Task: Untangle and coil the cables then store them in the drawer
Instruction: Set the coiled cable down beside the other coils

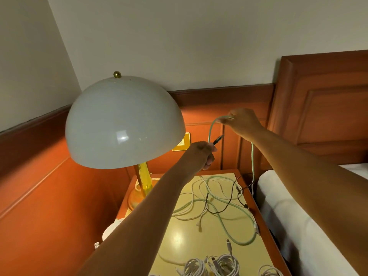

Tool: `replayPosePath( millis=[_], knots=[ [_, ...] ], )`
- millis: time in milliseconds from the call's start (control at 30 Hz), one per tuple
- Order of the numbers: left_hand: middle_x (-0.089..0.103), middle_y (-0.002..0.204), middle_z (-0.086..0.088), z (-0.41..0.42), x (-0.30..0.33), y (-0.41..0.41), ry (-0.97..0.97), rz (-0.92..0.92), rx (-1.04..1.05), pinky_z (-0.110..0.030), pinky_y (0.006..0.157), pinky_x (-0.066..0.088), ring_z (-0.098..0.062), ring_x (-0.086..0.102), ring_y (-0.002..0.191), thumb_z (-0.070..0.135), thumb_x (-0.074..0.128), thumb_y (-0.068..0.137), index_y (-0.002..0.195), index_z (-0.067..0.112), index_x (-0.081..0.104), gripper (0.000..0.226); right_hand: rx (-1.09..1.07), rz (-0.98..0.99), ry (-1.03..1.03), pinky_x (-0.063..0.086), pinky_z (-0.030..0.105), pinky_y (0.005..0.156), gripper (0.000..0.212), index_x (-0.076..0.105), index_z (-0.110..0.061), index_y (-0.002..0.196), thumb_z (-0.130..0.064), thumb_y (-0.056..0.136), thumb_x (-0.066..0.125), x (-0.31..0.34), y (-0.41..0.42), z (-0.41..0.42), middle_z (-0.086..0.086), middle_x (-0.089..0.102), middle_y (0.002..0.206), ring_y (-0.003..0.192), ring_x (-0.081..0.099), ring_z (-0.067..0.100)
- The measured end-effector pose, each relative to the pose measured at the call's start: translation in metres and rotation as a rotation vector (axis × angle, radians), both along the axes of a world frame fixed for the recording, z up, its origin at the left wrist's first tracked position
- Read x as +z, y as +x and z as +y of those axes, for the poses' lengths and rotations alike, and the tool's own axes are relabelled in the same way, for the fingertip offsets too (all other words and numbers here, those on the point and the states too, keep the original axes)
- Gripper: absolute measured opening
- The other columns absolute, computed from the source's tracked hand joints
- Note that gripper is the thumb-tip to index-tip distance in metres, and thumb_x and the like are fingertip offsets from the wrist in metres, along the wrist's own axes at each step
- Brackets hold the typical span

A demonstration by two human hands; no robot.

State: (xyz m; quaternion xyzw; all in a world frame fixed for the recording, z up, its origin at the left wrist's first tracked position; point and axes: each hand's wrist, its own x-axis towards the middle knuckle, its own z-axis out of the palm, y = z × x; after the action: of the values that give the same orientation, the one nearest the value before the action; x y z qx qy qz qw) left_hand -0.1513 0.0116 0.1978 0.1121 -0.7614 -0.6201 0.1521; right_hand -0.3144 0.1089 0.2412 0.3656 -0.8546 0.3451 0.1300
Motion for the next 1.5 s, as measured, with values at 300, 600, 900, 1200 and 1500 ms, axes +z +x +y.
replayPosePath(
  millis=[300,600,900,1200,1500],
  knots=[
    [0.069,0.070,-0.004,0.006,-0.029,0.009,-0.090,-0.296,-0.056,-0.020,0.057,0.049,-0.012,0.065,0.056,0.015,0.033,0.106,0.085,0.007,0.057,0.032,0.117,-0.311,-0.144,0.040,0.024,0.067,0.011,0.070,-0.017,0.087,-0.015,0.094,0.061,-0.008,0.051,0.030,-0.005,0.062,0.080,0.078,0.055,0.008],
    [0.070,0.082,-0.008,0.013,-0.068,0.009,0.090,-0.283,0.148,-0.026,0.069,0.054,-0.015,0.068,0.069,0.013,0.046,0.101,0.088,0.005,0.065,0.024,0.146,-0.423,-0.271,0.031,0.011,0.045,0.015,0.072,-0.014,0.085,-0.018,0.094,0.061,-0.059,0.120,0.060,-0.015,0.049,0.042,0.041,0.044,-0.003],
    [0.072,0.090,-0.016,0.002,-0.072,0.008,0.711,-0.146,0.317,-0.034,0.079,0.054,-0.024,0.071,0.081,0.004,0.041,0.100,0.099,-0.003,0.062,0.022,0.262,-0.527,-0.134,0.030,0.018,0.044,0.024,0.067,-0.017,0.096,-0.007,0.100,0.045,-0.124,0.143,0.071,-0.011,0.045,0.043,0.041,0.036,0.003],
    [0.069,0.099,-0.020,-0.001,-0.058,0.010,0.982,-0.092,0.263,-0.032,0.073,0.056,-0.027,0.070,0.084,-0.001,0.030,0.097,0.110,-0.007,0.056,0.030,0.297,-0.751,-0.014,0.033,0.015,0.048,0.019,0.062,-0.010,0.100,-0.017,0.103,0.045,-0.156,0.137,0.072,-0.006,0.048,0.062,0.054,0.037,0.005],
    [0.060,0.067,-0.005,0.003,-0.054,0.007,0.878,0.102,0.087,-0.026,0.065,0.049,-0.014,0.060,0.059,0.014,0.044,0.101,0.094,0.002,0.060,0.022,0.348,-0.959,0.049,0.033,0.022,0.049,0.027,0.063,-0.009,0.107,-0.015,0.105,0.037,-0.177,0.098,0.060,0.000,0.044,0.063,0.051,0.037,0.008]
  ],
)
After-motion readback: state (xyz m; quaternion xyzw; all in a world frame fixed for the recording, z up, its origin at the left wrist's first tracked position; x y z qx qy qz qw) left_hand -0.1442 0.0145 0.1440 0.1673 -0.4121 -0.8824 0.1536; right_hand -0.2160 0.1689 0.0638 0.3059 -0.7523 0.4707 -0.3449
